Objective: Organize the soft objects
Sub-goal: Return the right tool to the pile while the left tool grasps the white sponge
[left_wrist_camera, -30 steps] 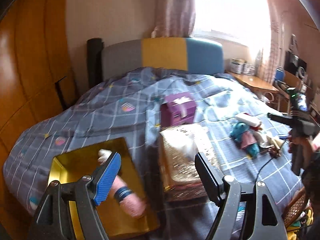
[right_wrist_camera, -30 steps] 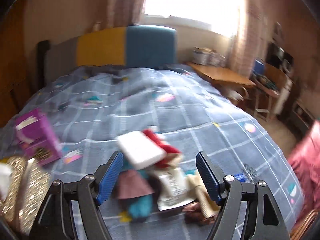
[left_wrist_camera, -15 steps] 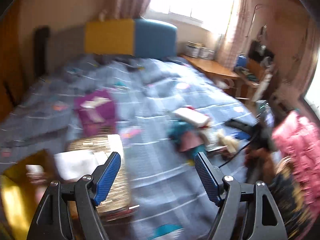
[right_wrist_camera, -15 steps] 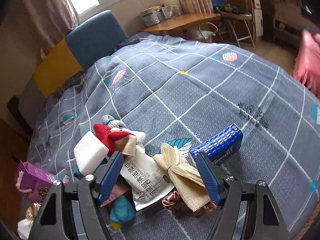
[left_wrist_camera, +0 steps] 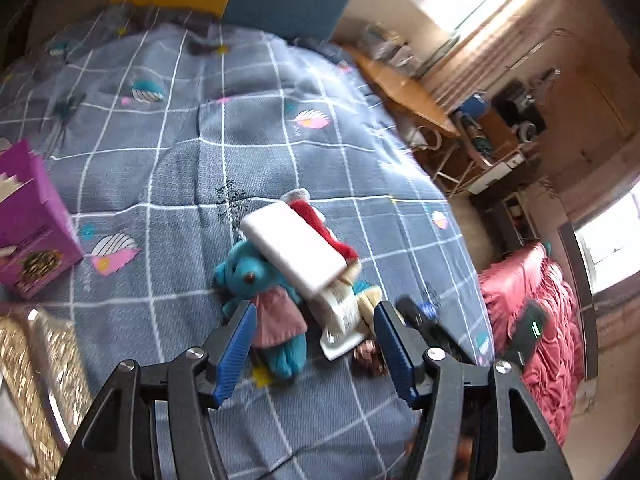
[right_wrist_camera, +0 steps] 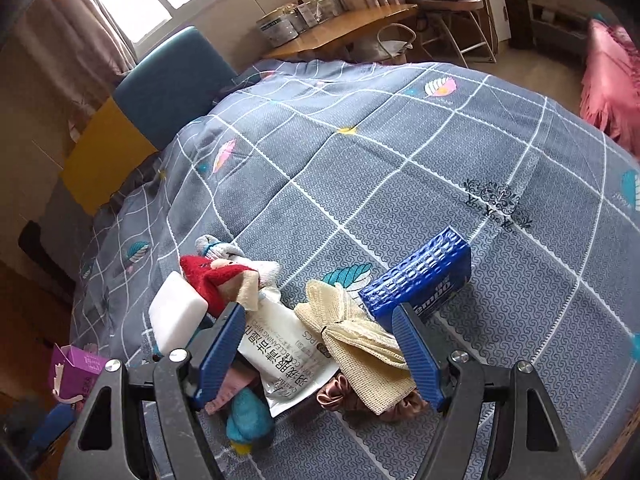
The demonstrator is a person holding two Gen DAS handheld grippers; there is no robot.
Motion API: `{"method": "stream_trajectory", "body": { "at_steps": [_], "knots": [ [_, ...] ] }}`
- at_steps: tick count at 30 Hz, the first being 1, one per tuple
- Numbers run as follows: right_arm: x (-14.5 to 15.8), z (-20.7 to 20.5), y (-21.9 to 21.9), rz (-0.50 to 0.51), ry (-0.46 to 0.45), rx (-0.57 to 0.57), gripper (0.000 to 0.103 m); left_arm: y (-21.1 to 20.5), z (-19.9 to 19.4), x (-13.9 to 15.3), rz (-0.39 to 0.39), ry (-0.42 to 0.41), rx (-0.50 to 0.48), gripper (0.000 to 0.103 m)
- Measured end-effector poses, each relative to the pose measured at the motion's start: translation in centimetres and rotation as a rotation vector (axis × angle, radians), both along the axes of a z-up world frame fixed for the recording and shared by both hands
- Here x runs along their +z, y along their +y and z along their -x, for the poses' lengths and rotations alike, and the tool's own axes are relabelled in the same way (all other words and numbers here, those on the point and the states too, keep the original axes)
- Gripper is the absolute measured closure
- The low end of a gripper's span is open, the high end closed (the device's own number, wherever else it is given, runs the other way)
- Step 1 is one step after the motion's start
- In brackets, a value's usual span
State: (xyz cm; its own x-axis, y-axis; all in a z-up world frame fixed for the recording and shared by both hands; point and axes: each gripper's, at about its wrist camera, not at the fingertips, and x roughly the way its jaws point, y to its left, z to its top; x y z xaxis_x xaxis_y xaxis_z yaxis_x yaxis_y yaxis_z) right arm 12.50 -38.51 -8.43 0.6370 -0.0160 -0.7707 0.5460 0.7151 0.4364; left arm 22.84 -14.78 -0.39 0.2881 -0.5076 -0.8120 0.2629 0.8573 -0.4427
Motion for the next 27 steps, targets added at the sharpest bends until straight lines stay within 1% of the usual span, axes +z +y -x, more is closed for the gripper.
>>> {"method": "stream_trajectory", "body": {
  "at_steps": [1,3,7,11,13,14,16,17,20,21,23,27],
  "knots": [
    [0.0,0.0,0.0,-0.005,0.0,0.004,0.025,-0.5,-1.2,-0.5,-0.023,0.017,0.013,0.041],
    [-0.1,-0.1,0.2,-0.018,-0.003,0.017,0.025,-0.7,-3.1,-1.6,-0.037,0.041,0.051,0.041],
    [0.0,-0.2,0.5,-0.036,-0.015,0.042,0.023,-0.6,-6.1,-4.3,-0.002,0.117,0.096,0.041],
    [0.0,-0.3,0.7,-0.061,-0.028,0.06,0.023,-0.7,-8.0,-7.1,0.002,0.147,0.119,0.041],
    [-0.1,-0.4,0.8,-0.067,-0.026,0.07,0.023,-0.8,-8.6,-8.0,0.033,0.169,0.128,0.041],
    [-0.1,-0.4,0.9,-0.072,-0.026,0.075,0.023,-1.0,-8.9,-8.5,0.048,0.175,0.117,0.042],
    [-0.2,-0.6,1.0,-0.076,-0.023,0.085,0.023,-1.4,-9.2,-8.8,0.067,0.177,0.108,0.043],
    [-0.3,-0.6,1.1,-0.075,-0.019,0.09,0.023,-1.6,-9.5,-9.1,0.093,0.181,0.107,0.043],
    [-0.4,-0.7,1.2,-0.078,-0.011,0.098,0.023,-1.8,-9.8,-9.0,0.136,0.169,0.104,0.07],
    [-0.5,-0.8,1.3,-0.072,-0.006,0.098,0.023,-1.6,-9.7,-8.7,0.156,0.155,0.104,0.076],
    [-0.5,-0.8,1.3,-0.067,0.0,0.096,0.023,-1.1,-9.2,-7.9,0.173,0.116,0.097,0.08],
    [-0.4,-0.9,1.6,-0.05,0.002,0.1,0.023,-0.1,-7.8,-5.4,0.187,0.031,0.066,0.082]
  ]
}}
